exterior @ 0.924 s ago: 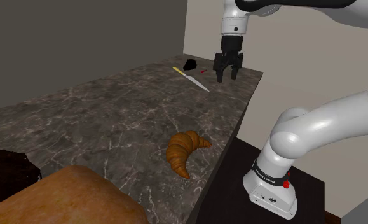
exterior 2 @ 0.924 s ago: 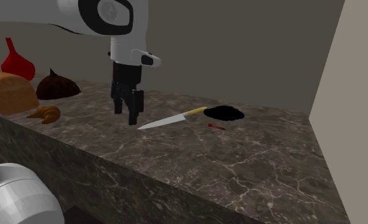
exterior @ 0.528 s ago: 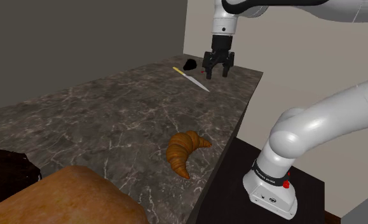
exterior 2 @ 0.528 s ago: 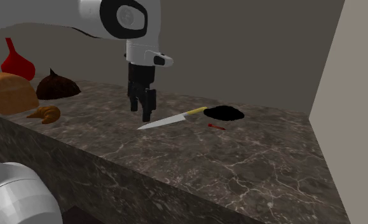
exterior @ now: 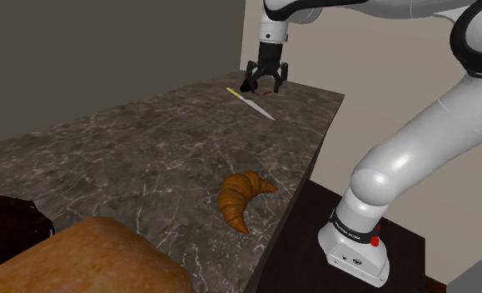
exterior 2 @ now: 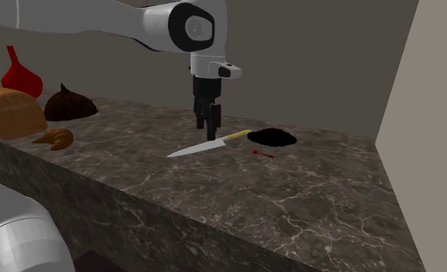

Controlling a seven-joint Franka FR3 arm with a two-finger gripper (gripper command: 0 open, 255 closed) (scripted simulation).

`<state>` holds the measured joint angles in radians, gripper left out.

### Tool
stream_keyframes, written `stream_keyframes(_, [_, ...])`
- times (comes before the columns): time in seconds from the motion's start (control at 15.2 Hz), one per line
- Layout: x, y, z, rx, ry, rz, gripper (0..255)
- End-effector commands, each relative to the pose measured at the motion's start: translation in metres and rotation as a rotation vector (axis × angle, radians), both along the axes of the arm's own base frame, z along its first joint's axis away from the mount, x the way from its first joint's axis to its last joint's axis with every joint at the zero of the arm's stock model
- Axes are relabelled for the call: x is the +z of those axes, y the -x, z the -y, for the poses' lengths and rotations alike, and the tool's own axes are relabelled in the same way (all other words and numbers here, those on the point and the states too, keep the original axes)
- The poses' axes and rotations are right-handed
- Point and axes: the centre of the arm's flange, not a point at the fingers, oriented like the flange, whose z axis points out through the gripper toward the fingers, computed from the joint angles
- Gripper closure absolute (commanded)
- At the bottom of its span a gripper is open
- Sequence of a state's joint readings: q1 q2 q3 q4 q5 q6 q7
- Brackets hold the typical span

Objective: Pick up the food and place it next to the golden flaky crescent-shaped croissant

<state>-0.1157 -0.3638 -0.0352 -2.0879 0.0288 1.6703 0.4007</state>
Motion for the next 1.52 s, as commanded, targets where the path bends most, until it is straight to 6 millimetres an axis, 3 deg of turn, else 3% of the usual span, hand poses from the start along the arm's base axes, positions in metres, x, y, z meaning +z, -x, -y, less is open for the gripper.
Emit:
stream_keyframes(0.0, [0.001,-0.02,0.012,-0.059,0.012,0.016,0])
stream_keyframes(0.86, [0.011,-0.132,0.113,-0.427,0.088,0.106,0])
stream_keyframes(1.45, [-0.028,-0.139,0.12,-0.443,0.092,0.11,0])
